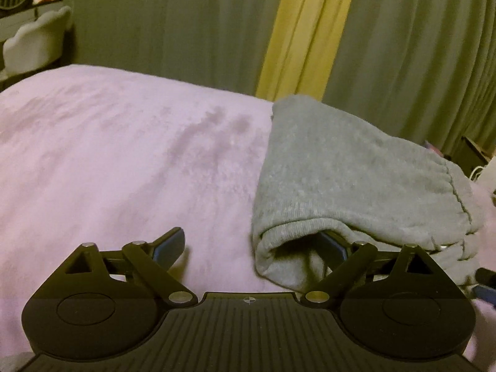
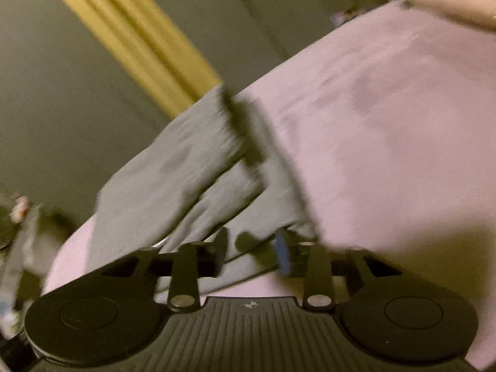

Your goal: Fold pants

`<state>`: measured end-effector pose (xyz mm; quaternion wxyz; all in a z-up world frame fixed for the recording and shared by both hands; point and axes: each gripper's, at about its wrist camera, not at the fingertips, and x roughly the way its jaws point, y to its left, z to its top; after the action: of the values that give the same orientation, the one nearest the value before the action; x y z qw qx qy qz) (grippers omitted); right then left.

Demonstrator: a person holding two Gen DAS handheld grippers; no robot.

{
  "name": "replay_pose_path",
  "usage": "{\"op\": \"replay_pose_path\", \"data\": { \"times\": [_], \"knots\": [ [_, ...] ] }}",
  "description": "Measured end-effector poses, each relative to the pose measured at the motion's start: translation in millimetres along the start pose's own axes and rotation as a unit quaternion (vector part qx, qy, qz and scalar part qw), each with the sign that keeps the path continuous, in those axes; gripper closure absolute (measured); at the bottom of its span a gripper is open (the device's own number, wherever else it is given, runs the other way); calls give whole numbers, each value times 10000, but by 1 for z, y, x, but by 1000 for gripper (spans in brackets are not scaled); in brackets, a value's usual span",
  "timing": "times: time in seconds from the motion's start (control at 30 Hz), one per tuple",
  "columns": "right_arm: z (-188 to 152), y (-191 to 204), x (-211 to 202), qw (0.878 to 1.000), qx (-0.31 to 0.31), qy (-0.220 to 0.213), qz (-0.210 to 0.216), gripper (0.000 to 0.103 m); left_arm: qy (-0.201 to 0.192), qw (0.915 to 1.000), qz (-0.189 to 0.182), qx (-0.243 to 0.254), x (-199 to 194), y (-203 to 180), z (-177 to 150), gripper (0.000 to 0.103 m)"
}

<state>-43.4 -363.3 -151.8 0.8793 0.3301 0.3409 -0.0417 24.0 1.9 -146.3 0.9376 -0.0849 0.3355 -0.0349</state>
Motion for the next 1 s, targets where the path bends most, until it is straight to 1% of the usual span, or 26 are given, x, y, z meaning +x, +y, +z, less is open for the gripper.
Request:
{"op": "replay_pose_path", "data": {
  "times": [0.03, 0.07, 0.1, 0.13, 0.17, 0.23, 0.3, 0.33, 0.37, 0.4, 0.47, 0.53, 0.57, 0.63, 0.7, 0.77, 0.83, 0.9, 0.97, 1.0],
  "knots": [
    [-1, 0, 5, 9998, -32, 194, 61, 58, -29, 10000, -25, -22, -3, 1, -1, 8],
    [-2, 0, 9, 9995, -98, 289, -85, 58, -76, 10000, -48, -33, -6, 1, -2, 8],
    [-1, 1, 11, 9987, -180, 282, -375, 58, -123, 9999, -34, -32, -7, 1, -1, 8],
    [-2, 0, 12, 9960, -267, 212, -824, 58, -190, 9998, 2, -38, -10, 1, -1, 8],
    [-1, -2, 11, 9926, -332, 76, -1168, 57, -263, 9996, 25, -56, -12, 1, -2, 8],
    [2, -6, 5, 9907, -247, -114, -1336, 51, -449, 9988, 154, -116, -19, 3, -2, 6],
    [1, -3, 3, 9866, -394, -181, -1573, 28, -482, 9981, 350, -132, -19, 4, -2, 5],
    [-1, 0, 3, 9818, -564, -196, -1804, 25, -377, 9984, 412, -134, -17, 4, -2, 3],
    [-4, 0, 3, 9799, -661, -179, -1876, 22, -217, 9986, 447, -152, -13, 5, -2, 3],
    [-6, 1, 4, 9805, -697, -91, -1835, 17, -63, 9989, 433, -159, -10, 5, -3, 3],
    [-10, 4, 5, 9837, -749, 213, -1621, 10, 375, 9987, 337, -27, -3, 1, -8, 3],
    [-18, 14, 7, 9820, -1019, 341, -1551, 8, 758, 9967, 229, 167, 0, -6, -16, 3],
    [-22, 19, 7, 9809, -1157, 415, -1507, 4, 1006, 9944, 132, 311, 1, -11, -21, 3],
    [-33, 27, 10, 9783, -1382, 648, -1403, 5, 1308, 9901, 83, 505, -1, -21, -30, 3],
    [-46, 36, 9, 9736, -1571, 799, -1453, 4, 1542, 9851, 78, 758, -2, -31, -39, 3],
    [-59, 46, 5, 9664, -1757, 890, -1654, 4, 1628, 9802, 290, 1091, -5, -41, -46, 3],
    [-69, 54, 7, 9568, -1873, 1201, -1872, 4, 1672, 9764, 417, 1301, -8, -49, -49, 3],
    [-80, 63, 4, 9478, -2156, 1245, -1992, 4, 1749, 9748, 407, 1326, -14, -51, -52, 3],
    [-87, 68, 1, 9434, -2279, 1491, -1894, 4, 1805, 9750, 301, 1258, -20, -49, -54, 3],
    [-90, 69, -1, 9425, -2275, 1507, -1931, 4, 1808, 9757, 231, 1217, -25, -49, -55, 3]
  ]
}}
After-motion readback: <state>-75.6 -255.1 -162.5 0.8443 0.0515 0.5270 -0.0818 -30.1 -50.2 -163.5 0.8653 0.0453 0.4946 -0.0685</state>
